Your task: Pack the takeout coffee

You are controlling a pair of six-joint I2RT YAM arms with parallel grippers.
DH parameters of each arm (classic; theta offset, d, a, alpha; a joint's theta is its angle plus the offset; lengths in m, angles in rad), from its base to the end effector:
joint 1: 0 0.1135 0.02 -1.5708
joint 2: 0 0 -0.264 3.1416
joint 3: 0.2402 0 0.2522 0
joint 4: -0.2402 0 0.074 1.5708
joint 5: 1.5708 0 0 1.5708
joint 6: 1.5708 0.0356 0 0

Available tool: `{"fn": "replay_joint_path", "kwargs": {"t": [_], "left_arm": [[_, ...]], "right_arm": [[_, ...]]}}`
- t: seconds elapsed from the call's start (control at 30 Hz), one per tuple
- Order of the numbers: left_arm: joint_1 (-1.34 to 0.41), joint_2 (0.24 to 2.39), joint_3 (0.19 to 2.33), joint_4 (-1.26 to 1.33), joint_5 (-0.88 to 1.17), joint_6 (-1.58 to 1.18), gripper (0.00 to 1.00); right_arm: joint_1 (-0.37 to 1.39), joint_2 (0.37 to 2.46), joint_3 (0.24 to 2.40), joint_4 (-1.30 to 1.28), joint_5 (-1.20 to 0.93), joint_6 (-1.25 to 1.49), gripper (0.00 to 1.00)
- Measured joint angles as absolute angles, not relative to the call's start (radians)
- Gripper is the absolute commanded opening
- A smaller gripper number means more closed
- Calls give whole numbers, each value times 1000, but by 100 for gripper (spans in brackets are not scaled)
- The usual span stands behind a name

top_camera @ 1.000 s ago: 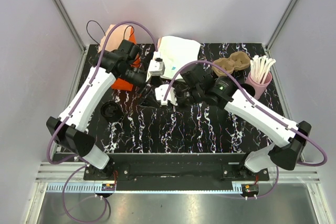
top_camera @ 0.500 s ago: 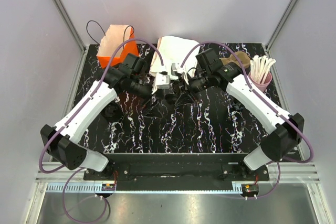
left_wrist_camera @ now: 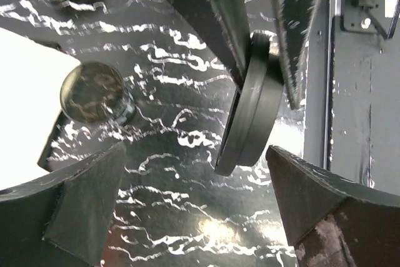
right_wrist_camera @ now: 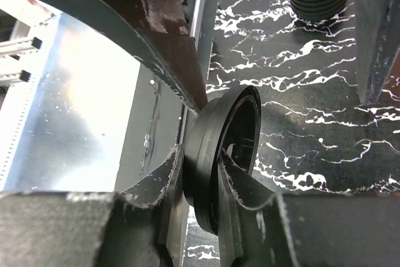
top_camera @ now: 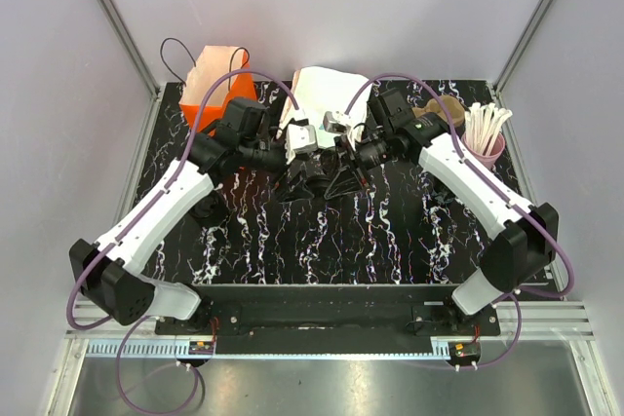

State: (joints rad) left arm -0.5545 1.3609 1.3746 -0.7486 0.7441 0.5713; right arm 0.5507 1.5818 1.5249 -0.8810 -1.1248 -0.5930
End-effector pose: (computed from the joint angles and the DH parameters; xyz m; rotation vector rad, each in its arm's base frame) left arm 0.2283 -0.1697 0.3679 1.4782 1.6369 -0.8399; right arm 0.2591 0.1968 0.3514 -1.5455 1.5768 1.3476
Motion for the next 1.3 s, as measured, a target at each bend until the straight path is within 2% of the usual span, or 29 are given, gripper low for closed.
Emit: {"fn": "replay_joint_path", "kwargs": {"t": [0.27,0.37,0.4,0.6,0.63,0.73,0.83,0.87,0.97,1.07,1.13,1.2,1.3], "left_arm": [[-554,1390,1393,-732,834,562,99],[-554,1422,1402,-732,865,555,93],[-554,1432,1404,-734,876,554,87],[-554,1469,1417,-758,915,546,71],[-554,1471,1420,-761,920,546,63],[-554,1473,1427,-765,930,541,51],[-554,1474,1432,-768,943,536,45],[-554,1475,1434,-769,947,533,38],[-554,1477,1441,-769,957,524,28],[-555,1482,1444,-772,966,525,22],[-554,1488,1445,-771,970,527,24],[-554,1494,1445,-769,971,526,34],[-554,1499,1445,-764,970,526,31]], "right_arm": [[524,1615,1524,-887,-1180,-593,26],[521,1620,1524,-889,-1190,-593,26],[520,1620,1524,-889,-1195,-593,26],[510,1620,1524,-889,-1198,-593,26],[508,1621,1524,-889,-1198,-593,25],[507,1621,1524,-889,-1197,-593,25],[506,1623,1524,-889,-1191,-593,25],[506,1624,1524,-888,-1188,-593,26],[506,1626,1524,-888,-1177,-590,27],[505,1627,1524,-885,-1162,-579,27],[503,1627,1524,-884,-1157,-572,25],[503,1626,1524,-883,-1145,-566,25],[502,1626,1524,-878,-1139,-548,25]]}}
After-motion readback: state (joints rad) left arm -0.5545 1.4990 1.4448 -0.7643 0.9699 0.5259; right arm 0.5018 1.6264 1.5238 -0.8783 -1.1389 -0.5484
